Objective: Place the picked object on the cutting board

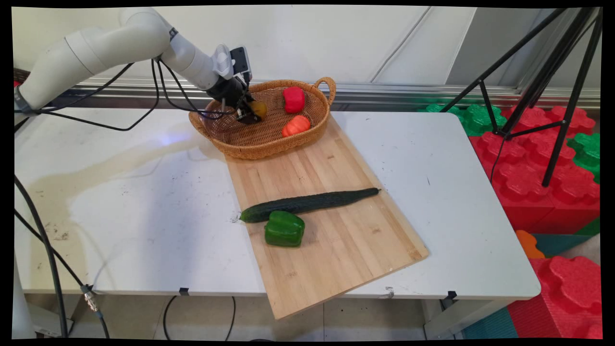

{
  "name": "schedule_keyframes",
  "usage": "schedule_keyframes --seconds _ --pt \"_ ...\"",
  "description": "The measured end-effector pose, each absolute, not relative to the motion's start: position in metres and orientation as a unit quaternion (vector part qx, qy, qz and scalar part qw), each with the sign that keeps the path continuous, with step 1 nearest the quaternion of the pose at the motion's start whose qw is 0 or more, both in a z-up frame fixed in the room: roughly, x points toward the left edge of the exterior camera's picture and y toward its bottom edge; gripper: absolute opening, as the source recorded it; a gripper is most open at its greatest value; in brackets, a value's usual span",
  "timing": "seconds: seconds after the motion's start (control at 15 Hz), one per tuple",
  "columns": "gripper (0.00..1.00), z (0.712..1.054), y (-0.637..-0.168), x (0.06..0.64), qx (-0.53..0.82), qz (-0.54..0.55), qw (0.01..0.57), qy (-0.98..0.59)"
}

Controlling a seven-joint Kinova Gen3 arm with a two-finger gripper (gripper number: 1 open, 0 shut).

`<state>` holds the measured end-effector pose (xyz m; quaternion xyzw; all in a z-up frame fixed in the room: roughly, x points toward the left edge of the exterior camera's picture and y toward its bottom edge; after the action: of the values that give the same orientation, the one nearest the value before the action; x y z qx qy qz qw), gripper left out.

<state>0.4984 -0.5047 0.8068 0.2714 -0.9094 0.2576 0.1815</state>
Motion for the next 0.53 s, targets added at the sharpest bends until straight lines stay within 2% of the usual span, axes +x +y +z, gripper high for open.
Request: schedule_keyframes --seconds 0.53 --pt "0.0 0.826 -0.485 0.501 0.267 0.262 0.204 -0.905"
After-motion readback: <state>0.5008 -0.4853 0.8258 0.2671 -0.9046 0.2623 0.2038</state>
